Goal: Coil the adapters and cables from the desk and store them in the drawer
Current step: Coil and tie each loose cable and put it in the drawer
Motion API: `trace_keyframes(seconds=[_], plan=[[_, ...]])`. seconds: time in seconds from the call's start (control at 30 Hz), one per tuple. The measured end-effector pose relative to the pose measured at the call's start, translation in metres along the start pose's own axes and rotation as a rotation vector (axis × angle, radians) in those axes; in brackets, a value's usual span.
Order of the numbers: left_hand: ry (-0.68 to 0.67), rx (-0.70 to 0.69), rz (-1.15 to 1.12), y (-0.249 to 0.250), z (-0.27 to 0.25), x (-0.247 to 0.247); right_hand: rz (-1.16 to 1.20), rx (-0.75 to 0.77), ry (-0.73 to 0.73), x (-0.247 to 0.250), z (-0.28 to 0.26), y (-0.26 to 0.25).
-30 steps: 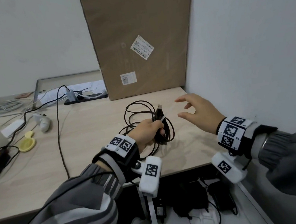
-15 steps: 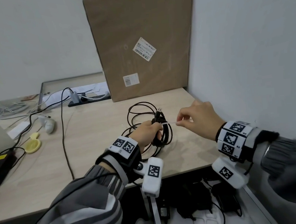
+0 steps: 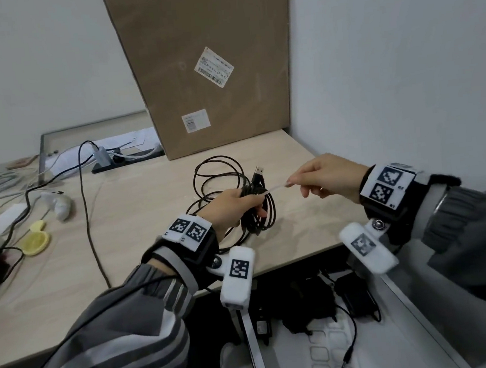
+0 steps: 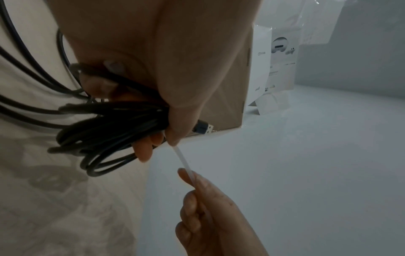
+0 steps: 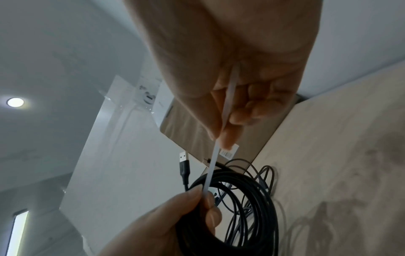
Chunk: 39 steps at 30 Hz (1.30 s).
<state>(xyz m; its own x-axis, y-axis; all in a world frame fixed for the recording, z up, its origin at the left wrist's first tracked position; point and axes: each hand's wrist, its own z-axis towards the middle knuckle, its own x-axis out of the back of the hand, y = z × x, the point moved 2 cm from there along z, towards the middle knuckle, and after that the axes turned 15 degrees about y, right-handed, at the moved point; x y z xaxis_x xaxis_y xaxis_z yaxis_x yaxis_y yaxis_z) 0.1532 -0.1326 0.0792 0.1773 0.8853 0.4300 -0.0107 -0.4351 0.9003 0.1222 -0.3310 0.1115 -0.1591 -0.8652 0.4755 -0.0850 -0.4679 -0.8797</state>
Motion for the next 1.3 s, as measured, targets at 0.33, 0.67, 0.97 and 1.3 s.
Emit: trace_keyframes(seconds=[0.33, 0.67, 0.97, 1.3], plan=[[0.154, 0.071, -0.172, 0.004, 0.0, -0.002, -0.072, -0.066, 0.04, -0.003, -0.01, 0.01], [0.431, 0.129, -0.185, 0.0, 0.013, -0.008, 0.033, 0.057, 0.436, -0.023, -0.015, 0.027], [0.297, 0.09, -0.232, 0.009, 0.013, -0.022, 0.172, 0.035, 0.267, -0.048, -0.018, 0.016], [0.234, 0.021, -0.051, 0.011, 0.016, -0.019, 0.248, 0.108, 0.074, -0.042, -0.029, 0.0]])
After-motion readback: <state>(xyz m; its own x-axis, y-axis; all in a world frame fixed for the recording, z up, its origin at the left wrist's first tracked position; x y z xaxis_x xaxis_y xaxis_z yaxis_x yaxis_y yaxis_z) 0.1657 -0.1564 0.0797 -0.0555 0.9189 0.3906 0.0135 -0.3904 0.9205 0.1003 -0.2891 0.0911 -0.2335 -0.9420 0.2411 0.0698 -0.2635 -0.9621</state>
